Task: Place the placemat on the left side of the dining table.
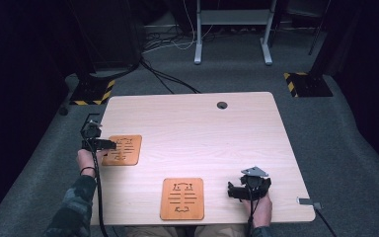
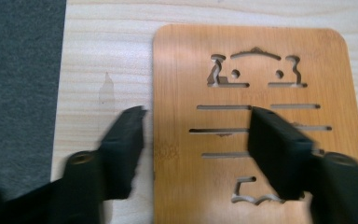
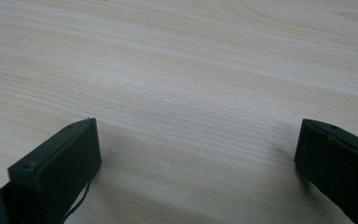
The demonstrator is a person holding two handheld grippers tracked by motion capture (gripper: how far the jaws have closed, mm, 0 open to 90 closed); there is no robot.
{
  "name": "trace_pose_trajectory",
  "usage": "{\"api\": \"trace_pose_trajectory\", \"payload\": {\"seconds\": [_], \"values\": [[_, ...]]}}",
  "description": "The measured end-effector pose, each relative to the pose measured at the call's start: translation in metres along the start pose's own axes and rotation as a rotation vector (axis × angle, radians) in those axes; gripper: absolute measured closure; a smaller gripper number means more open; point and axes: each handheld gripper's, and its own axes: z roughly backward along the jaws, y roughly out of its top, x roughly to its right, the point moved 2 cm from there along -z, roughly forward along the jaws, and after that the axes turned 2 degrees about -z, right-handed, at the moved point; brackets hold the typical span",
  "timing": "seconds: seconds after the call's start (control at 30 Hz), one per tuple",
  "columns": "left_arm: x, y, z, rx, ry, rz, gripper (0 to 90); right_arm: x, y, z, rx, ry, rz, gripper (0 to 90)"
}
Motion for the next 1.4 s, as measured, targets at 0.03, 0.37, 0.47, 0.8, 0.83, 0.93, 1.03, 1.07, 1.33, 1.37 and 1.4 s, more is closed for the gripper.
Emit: {"api": "trace_pose_trajectory", "payload": {"seconds": [0.03, 0.37, 0.47, 0.8, 0.83, 0.93, 1.03, 1.07, 1.33, 1.37, 1.4], "values": [[-0.001, 0.000, 0.001, -0.003, 0.006, -0.009, 27.8, 0.000, 0.000, 0.000, 0.000, 0.000, 0.001, 0.0], [-0.002, -0.010, 0.012, 0.055, -0.001, -0.022, 13.6, 0.000, 0.000, 0.000, 0.001, -0.001, 0.000, 0.0], [0.000, -0.012, 0.016, 0.073, -0.020, -0.032, 10.9, 0.000, 0.000, 0.000, 0.001, -0.001, 0.000, 0.0], [0.011, -0.027, 0.036, 0.148, -0.059, -0.085, 5.7, 0.000, 0.000, 0.000, 0.001, -0.003, -0.001, 0.0], [0.012, -0.030, 0.039, 0.155, -0.064, -0.090, 5.4, 0.000, 0.000, 0.000, 0.001, -0.002, -0.001, 0.0], [0.015, -0.040, 0.046, 0.182, -0.070, -0.114, 4.5, 0.000, 0.000, 0.000, 0.001, -0.003, -0.001, 0.0], [0.020, -0.053, 0.053, 0.211, -0.054, -0.151, 3.8, 0.000, 0.000, 0.000, 0.001, -0.003, -0.001, 0.0], [0.021, -0.059, 0.055, 0.217, -0.058, -0.159, 3.7, 0.000, 0.000, 0.000, 0.001, -0.004, -0.001, 0.0], [0.027, -0.102, 0.056, 0.253, -0.055, -0.176, 3.0, 0.000, 0.000, 0.000, 0.002, -0.006, -0.003, 0.0], [0.027, -0.106, 0.055, 0.258, -0.059, -0.177, 2.9, 0.000, 0.000, 0.000, 0.001, -0.006, -0.003, 0.0], [0.027, -0.111, 0.055, 0.262, -0.055, -0.176, 2.8, 0.000, 0.000, 0.000, 0.002, -0.006, -0.003, 0.0]]}}
